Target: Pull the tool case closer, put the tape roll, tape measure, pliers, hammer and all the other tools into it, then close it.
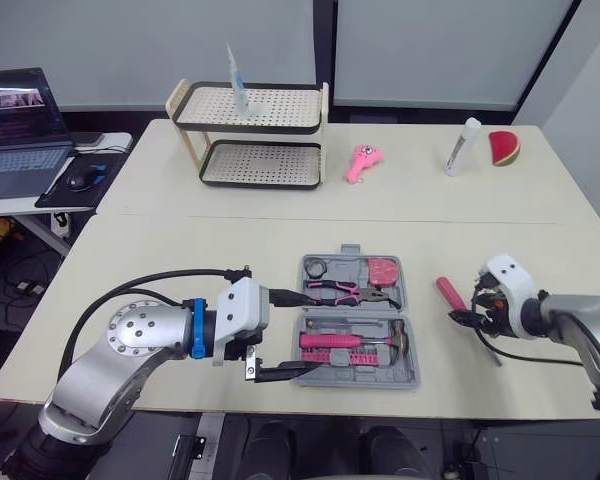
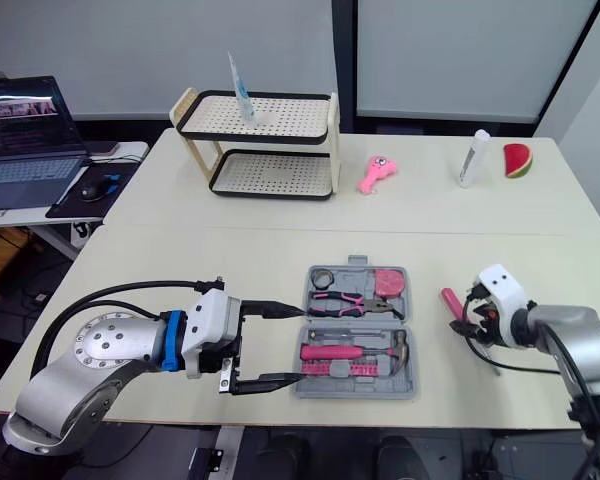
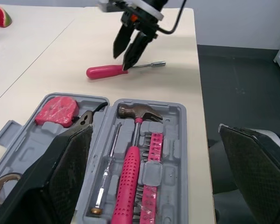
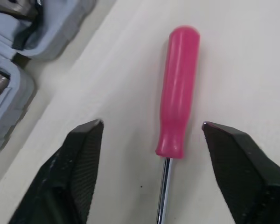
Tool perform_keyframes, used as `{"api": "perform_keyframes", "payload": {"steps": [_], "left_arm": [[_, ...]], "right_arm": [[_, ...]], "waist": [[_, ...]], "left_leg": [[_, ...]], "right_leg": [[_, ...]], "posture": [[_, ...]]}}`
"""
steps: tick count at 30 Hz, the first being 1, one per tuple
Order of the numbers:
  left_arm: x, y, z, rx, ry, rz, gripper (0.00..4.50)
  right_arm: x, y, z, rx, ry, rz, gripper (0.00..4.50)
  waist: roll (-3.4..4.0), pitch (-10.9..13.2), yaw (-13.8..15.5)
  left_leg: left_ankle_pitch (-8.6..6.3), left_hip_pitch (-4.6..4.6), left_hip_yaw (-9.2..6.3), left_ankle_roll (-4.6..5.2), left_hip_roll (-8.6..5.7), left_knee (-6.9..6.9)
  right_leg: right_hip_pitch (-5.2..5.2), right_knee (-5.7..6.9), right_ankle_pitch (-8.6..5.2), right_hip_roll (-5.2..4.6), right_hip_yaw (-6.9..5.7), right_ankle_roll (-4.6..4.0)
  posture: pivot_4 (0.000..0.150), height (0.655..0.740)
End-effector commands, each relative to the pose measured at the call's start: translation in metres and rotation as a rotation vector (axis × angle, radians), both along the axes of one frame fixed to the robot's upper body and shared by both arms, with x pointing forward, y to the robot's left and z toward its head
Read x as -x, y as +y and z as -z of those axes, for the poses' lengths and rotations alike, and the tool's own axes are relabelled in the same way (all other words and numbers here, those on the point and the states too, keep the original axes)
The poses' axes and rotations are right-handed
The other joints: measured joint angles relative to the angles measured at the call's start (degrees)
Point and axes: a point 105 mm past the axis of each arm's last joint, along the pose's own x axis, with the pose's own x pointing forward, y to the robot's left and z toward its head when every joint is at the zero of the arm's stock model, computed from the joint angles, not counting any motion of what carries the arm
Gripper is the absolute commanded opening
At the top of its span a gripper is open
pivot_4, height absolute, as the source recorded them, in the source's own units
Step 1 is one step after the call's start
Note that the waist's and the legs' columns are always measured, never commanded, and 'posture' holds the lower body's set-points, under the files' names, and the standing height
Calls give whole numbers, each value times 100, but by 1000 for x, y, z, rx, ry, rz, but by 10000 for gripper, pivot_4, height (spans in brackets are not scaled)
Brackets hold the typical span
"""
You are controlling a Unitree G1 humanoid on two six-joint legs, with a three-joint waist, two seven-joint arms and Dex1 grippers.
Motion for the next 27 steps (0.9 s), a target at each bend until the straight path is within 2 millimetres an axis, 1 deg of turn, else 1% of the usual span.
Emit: {"api": "perform_keyframes", "payload": {"steps": [1,2,5,8,12,16,19,22,24,27], "left_arm": [[0,0,-7,6,-39,14,45000],[0,-1,-7,8,-39,17,45000],[0,-3,-8,9,-43,28,45000],[-1,-3,-8,9,-46,34,45000],[-2,-4,-9,12,-47,40,45000],[-2,-5,-10,19,-47,46,45000],[-1,-5,-10,24,-44,50,45000],[0,-5,-11,34,-36,56,45000],[2,-5,-13,47,-26,63,45000],[3,-5,-14,59,-14,72,45000]], "right_arm": [[0,6,-13,1,-200,-60,44570],[1,6,-11,6,-231,-66,44570],[1,0,-2,0,-285,3,44570],[-4,-8,5,-27,-305,88,44570],[-8,-15,14,-27,-298,139,44570],[-5,-17,27,-32,-246,153,44570],[-5,-18,31,-34,-243,167,38327],[-4,-16,34,-39,-239,163,27900],[-4,-14,37,-44,-232,158,23086],[-3,-13,39,-39,-229,149,18595]], "waist": [[-1,-1,-10],[-1,-1,-12],[0,-1,-23],[1,-1,-23],[1,-1,-24],[1,-1,-21],[2,-1,-22],[2,-2,-22],[2,-1,-22],[2,-2,-22]], "left_leg": [[0,1,0,0,0,0],[0,3,1,0,0,0],[0,6,0,0,3,-1],[0,6,5,-1,2,-1],[1,7,4,-1,2,-1],[1,5,3,-1,1,-1],[1,7,4,-1,2,-1],[1,6,3,-1,2,-1],[1,6,4,-1,1,-1],[1,6,3,-1,2,-1]], "right_leg": [[0,1,0,0,0,0],[1,3,0,0,1,0],[1,7,0,4,1,0],[0,7,0,4,0,0],[0,7,0,4,0,0],[0,6,0,4,1,0],[0,7,0,4,1,0],[0,8,0,4,2,0],[0,7,0,4,2,0],[0,7,0,4,2,0]], "posture": [[1500,7290],[1500,7290],[1500,7290],[1500,7290],[1500,7290],[1500,7290],[1500,7290],[1500,7290],[1500,7290],[1500,7290]]}}
